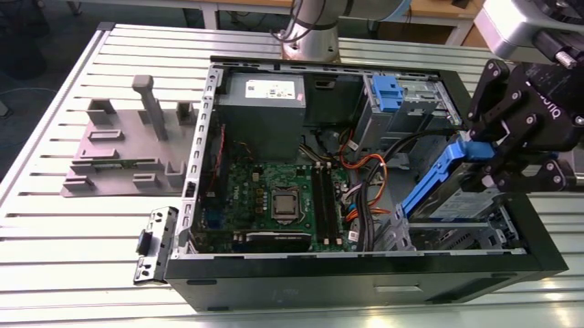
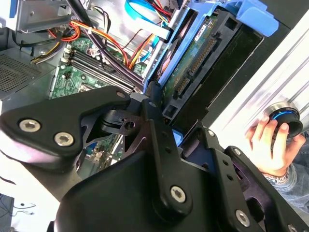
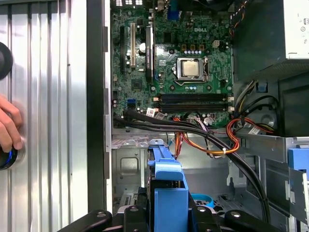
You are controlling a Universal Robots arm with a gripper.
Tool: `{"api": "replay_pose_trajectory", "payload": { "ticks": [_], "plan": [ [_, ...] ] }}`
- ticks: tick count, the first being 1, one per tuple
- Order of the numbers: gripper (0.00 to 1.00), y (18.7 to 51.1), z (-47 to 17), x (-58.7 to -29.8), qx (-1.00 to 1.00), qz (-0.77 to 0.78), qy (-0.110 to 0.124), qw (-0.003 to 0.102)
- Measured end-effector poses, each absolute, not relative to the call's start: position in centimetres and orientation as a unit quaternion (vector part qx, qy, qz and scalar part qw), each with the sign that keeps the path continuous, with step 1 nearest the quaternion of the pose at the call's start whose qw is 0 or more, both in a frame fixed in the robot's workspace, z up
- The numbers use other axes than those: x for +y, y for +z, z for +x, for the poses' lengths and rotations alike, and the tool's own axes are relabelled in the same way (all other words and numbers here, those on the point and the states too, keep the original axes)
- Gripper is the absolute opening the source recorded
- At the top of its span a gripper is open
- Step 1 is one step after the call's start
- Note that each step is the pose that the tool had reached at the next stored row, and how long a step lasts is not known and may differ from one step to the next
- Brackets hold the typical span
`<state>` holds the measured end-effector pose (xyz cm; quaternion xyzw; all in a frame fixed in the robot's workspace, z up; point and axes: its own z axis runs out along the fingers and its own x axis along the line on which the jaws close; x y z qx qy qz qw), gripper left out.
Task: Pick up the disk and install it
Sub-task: 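Pick up the disk, then insert the disk into the insertion slot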
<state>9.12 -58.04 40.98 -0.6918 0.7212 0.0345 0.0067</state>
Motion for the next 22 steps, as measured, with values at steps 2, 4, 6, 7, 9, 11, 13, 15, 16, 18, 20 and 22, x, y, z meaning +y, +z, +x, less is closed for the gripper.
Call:
{"api": "replay_pose_trajectory", "payload": {
  "ticks": [2,4,6,7,9,11,13,15,16,18,20,22],
  "plan": [
    [0.36,40.92,9.13,-58.04,0.721,-0.692,0.035,0.007],
    [0.36,40.86,9.13,-58.04,0.721,-0.692,0.035,0.007],
    [0.36,40.80,9.12,-58.04,0.721,-0.692,0.035,0.007],
    [0.36,40.78,9.13,-58.04,0.721,-0.692,0.035,0.007],
    [0.36,40.72,9.13,-58.04,0.721,-0.692,0.035,0.007],
    [0.36,40.66,9.12,-58.04,0.721,-0.692,0.035,0.007],
    [0.36,40.62,9.13,-58.04,0.721,-0.692,0.034,0.007],
    [0.36,40.61,9.12,-58.05,0.721,-0.692,0.034,0.007],
    [0.36,40.60,9.13,-58.04,0.721,-0.692,0.034,0.007],
    [0.36,40.60,9.13,-58.04,0.721,-0.692,0.035,0.007],
    [0.38,40.60,9.13,-58.04,0.721,-0.692,0.035,0.007],
    [0.44,40.60,9.12,-58.04,0.721,-0.692,0.034,0.007]
  ]
}}
